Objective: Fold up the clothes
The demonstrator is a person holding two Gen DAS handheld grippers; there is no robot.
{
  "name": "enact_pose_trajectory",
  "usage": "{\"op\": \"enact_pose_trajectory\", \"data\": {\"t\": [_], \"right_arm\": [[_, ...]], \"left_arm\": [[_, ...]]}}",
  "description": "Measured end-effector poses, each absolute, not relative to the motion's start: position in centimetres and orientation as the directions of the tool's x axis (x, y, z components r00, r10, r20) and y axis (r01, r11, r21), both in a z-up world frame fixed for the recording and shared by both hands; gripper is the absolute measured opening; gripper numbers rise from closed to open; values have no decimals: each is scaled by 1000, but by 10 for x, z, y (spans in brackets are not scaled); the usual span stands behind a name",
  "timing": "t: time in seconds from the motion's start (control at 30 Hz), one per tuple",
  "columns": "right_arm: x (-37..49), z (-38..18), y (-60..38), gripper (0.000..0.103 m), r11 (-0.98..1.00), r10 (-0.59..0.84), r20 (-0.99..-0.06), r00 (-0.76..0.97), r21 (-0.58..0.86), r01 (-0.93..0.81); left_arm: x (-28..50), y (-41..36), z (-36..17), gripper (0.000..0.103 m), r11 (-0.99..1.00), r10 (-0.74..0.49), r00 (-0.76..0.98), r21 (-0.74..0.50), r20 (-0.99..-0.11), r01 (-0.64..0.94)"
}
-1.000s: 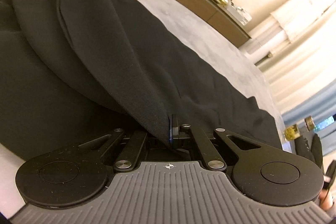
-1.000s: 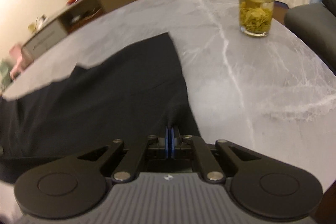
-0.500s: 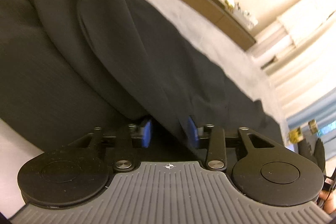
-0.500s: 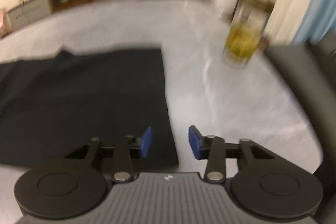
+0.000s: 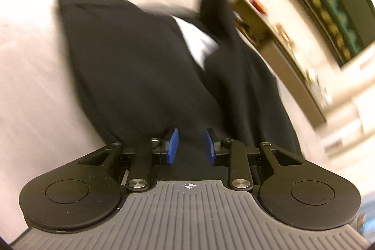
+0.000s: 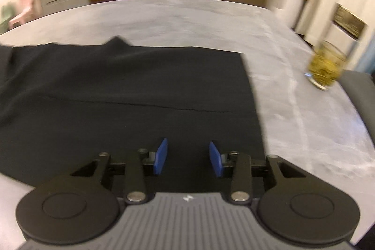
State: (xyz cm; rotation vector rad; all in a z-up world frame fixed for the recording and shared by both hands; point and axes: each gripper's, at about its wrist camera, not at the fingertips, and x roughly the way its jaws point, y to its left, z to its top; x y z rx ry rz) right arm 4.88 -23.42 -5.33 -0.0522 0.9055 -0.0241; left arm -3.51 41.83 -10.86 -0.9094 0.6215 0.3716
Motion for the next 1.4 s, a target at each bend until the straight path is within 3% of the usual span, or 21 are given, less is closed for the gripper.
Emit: {"op": "enact_pose_trajectory", "data": {"t": [0.1, 0.2, 0.27, 0.3, 0.37, 0.5, 0.63, 0.7, 0.83, 0.87, 0.9, 0.93, 0.97, 1.03, 1.17, 1.33, 1.4], "right_arm": [[50, -53, -249, 39, 997, -61, -794, 605, -23, 71], [49, -51, -246, 46, 987, -151, -791, 593, -93, 127], [52, -50, -247, 42, 962, -267, -772, 577, -175, 212], [50, -45, -244, 40, 947, -308, -755, 579, -189, 258], [43, -21, -218, 40, 956, -260, -729, 633, -102, 274], [43, 29, -64, 43, 993, 55, -667, 743, -45, -113], [37, 49, 116, 60, 817, 452, -645, 616, 23, -576], [44, 40, 190, 61, 714, 541, -658, 523, 31, -699], [78, 2, 315, 61, 604, 532, -714, 455, -56, -795], [89, -9, 336, 58, 594, 513, -734, 444, -70, -802], [100, -19, 354, 46, 592, 480, -760, 438, -88, -801], [113, -26, 365, 29, 600, 444, -785, 431, -96, -794], [125, -32, 373, 4, 612, 409, -809, 422, -100, -785], [125, -20, 376, 1, 622, 437, -793, 424, -75, -780], [40, 32, 360, 1, 507, 622, -650, 436, -90, -857], [11, -2, 354, 3, 513, 540, -691, 480, -182, -839], [0, -16, 351, 13, 512, 506, -705, 497, -218, -831]], "left_arm": [[-51, 462, -109, 14, 402, 125, 740, -648, -661, -647], [-56, 483, -92, 27, 339, 242, 697, -614, -675, -712], [-54, 492, -77, 28, 345, 299, 690, -600, -659, -722], [-50, 495, -70, 29, 359, 307, 698, -600, -647, -715], [-24, 490, -60, 32, 441, 215, 764, -638, -608, -632], [31, 467, -55, 40, 591, -5, 832, -673, -555, -445], [32, 468, -79, 38, 575, -28, 808, -671, -588, -469], [25, 483, -93, 39, 490, -70, 807, -725, -586, -484], [-1, 517, -104, 39, 399, -98, 845, -799, -526, -451], [-6, 524, -103, 40, 397, -93, 853, -805, -513, -440], [-11, 532, -102, 41, 397, -88, 861, -810, -501, -431], [-16, 538, -100, 42, 400, -79, 867, -812, -493, -426], [-21, 542, -95, 43, 402, -66, 871, -812, -487, -424], [-28, 546, -89, 43, 401, -47, 880, -816, -472, -416], [-34, 552, -81, 48, 386, -66, 905, -847, -420, -365], [-29, 547, -80, 52, 367, -84, 901, -854, -426, -369], [-30, 545, -87, 52, 345, -99, 896, -860, -432, -377]]}}
